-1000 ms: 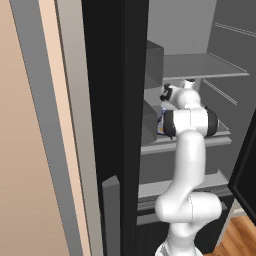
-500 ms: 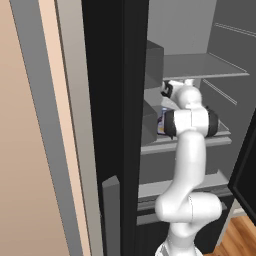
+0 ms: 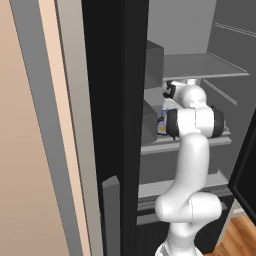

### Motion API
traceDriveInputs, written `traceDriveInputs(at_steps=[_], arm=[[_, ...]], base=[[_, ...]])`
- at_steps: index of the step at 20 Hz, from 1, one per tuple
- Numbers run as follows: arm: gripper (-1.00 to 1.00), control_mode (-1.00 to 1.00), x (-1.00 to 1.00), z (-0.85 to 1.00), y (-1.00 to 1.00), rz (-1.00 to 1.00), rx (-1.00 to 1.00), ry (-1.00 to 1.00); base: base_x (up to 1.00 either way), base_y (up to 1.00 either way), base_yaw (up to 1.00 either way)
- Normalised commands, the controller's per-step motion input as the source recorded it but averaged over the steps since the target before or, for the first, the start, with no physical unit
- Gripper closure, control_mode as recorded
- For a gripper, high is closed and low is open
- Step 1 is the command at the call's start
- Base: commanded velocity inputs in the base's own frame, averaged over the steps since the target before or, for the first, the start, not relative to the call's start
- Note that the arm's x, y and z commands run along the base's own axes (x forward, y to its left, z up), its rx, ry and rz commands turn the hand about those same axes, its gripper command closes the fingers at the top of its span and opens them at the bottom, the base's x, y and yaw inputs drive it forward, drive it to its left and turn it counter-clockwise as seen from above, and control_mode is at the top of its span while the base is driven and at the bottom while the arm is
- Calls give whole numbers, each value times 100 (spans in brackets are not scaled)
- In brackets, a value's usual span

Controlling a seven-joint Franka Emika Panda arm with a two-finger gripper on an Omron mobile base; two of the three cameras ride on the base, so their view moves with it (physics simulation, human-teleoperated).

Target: Pick eggplant from the fridge and place it on the plate on the counter.

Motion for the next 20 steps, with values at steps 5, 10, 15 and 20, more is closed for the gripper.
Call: traceDriveInputs(at_steps=[5,10,15,20], arm=[[-100,-100,-6,-11,32,0,0,0],[-100,-100,-1,-1,20,0,0,0],[-100,-100,0,-2,-1,0,0,0],[-100,-100,0,-4,0,0,0,0]], base=[[0,0,0],[0,0,0],[0,0,0],[0,0,0]])
